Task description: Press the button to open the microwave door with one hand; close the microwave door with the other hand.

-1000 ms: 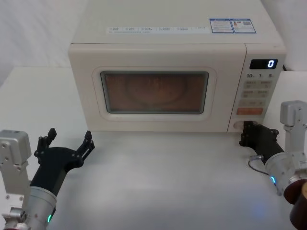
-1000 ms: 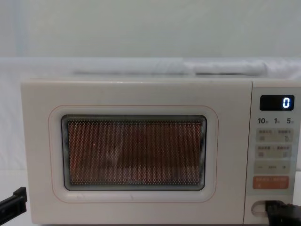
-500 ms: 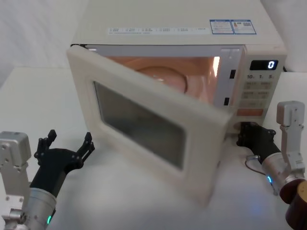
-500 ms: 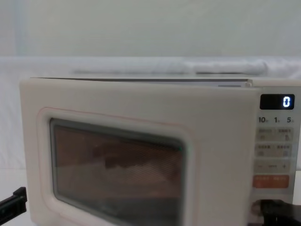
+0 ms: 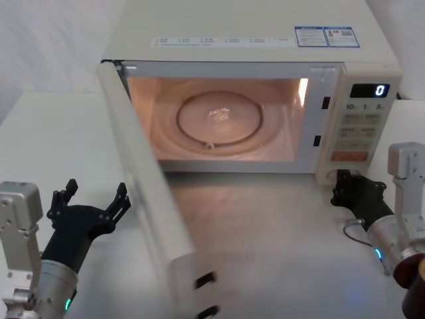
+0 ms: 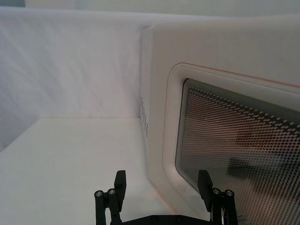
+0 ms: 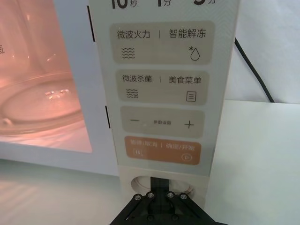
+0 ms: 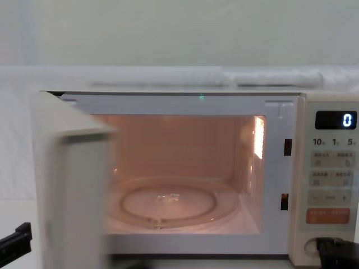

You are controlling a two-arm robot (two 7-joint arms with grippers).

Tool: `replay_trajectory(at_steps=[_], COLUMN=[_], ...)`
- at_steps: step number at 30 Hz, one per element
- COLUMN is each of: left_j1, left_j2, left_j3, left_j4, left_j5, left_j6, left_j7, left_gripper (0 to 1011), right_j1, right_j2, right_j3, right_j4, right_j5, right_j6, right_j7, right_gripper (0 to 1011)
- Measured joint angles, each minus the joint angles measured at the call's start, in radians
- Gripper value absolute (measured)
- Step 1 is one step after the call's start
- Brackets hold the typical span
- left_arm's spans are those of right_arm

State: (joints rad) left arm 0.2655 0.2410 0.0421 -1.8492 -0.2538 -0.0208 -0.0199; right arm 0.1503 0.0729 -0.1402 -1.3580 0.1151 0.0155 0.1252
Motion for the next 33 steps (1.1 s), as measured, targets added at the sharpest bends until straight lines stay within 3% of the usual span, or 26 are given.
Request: replay_trajectory(at_steps=[22, 28, 33], left_j1=[0.000, 0.000, 0.000], left_j2=[0.000, 0.000, 0.000], left_j3=[0.000, 0.000, 0.000], left_j4=[0.000, 0.000, 0.000], left_j5=[0.000, 0.000, 0.000], left_j6=[0.000, 0.000, 0.000], left_j7=[0.000, 0.000, 0.000], left_gripper=[1001, 1001, 1001], right_j1=[-0.070, -0.102, -0.140], right_j2=[0.028, 0.038, 0.057], right_j3=[-0.002, -0.007, -0.018], right_j4=[-0.087, -0.140, -0.221], right_j5=[0.015, 0.022, 0.032], right_j6=[0.030, 0.040, 0.057], right_j7=[0.024, 0.034, 0.052], right_gripper=[0, 0, 0])
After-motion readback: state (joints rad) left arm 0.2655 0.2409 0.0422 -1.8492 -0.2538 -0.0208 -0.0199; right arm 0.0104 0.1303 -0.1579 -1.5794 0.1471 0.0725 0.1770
